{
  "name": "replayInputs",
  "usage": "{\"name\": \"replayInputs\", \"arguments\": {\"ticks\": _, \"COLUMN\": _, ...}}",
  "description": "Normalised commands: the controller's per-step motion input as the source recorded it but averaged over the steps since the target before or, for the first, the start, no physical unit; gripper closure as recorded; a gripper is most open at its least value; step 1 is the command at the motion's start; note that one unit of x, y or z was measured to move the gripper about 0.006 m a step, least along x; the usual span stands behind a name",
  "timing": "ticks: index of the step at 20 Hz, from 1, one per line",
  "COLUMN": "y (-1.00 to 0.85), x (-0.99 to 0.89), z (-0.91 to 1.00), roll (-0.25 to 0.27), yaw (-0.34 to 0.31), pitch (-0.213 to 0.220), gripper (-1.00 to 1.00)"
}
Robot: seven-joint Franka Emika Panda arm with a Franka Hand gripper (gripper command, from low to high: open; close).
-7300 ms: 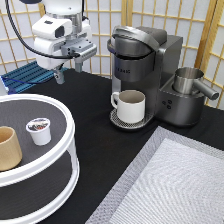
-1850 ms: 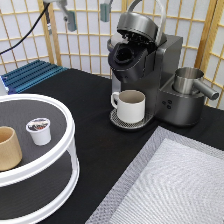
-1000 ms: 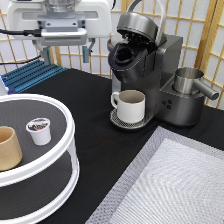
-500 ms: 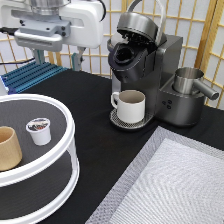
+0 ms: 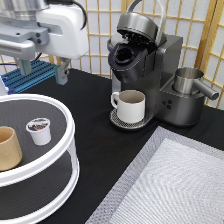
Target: Make coffee
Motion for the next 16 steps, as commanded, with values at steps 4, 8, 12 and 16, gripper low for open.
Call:
{"name": "replayInputs", "arguments": {"ticks": 4, "y": -0.31, "x": -0.05, "z": -0.46, "roll": 0.0, "yaw": -0.008, "pitch": -0.056, "gripper": -1.0}}
{"name": "replayInputs", "arguments": {"ticks": 8, "y": -0.06, "x": -0.14, "z": -0.39, "roll": -0.001, "yaw": -0.005, "pitch": 0.017, "gripper": -1.0}}
{"name": "replayInputs", "arguments": {"ticks": 12, "y": 0.0, "x": -0.02, "z": -0.19, "roll": 0.0, "yaw": -0.042, "pitch": 0.024, "gripper": -1.0}}
{"name": "replayInputs", "arguments": {"ticks": 16, "y": -0.12, "x": 0.03, "z": -0.23, "roll": 0.009, "yaw": -0.076, "pitch": -0.012, "gripper": -1.0}}
